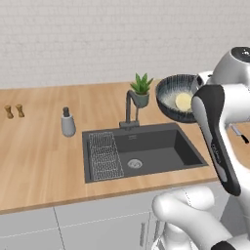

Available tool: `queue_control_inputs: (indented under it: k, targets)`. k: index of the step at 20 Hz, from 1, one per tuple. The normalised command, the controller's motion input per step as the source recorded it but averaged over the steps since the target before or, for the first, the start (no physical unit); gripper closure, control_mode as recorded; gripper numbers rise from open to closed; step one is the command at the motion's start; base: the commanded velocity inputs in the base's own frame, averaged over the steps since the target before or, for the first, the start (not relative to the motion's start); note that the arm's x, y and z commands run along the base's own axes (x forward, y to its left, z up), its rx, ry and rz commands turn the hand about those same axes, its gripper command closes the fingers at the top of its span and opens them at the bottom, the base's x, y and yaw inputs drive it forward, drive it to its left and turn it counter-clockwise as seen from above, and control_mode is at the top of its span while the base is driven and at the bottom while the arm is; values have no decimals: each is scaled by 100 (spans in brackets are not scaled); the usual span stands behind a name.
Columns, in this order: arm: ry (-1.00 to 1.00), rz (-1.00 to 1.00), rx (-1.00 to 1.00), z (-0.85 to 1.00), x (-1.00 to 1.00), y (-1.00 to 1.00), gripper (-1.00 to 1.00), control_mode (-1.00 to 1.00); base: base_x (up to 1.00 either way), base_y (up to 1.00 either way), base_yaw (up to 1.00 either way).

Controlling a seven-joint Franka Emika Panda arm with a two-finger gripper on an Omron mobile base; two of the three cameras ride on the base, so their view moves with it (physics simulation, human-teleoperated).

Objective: Pick the mushroom from the sink and place it in the bowl. Then pick the bowl and place it in the microwave. Then close the microwave door and press the start button.

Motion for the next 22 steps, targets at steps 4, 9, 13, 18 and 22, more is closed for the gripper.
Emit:
queue_control_inputs:
  k: [4, 9, 13, 18, 22]
  targets:
    - [0, 0, 0, 0, 0, 0, 100, 100, -56, 0, 0]
    - [0, 0, 0, 0, 0, 0, 100, 100, -41, 0, 0]
    - [0, 0, 0, 0, 0, 0, 100, 100, -36, 0, -2]
    - [0, 0, 0, 0, 0, 0, 100, 100, -25, 0, -51]
    - [0, 0, 0, 0, 0, 0, 100, 100, -17, 0, -69]
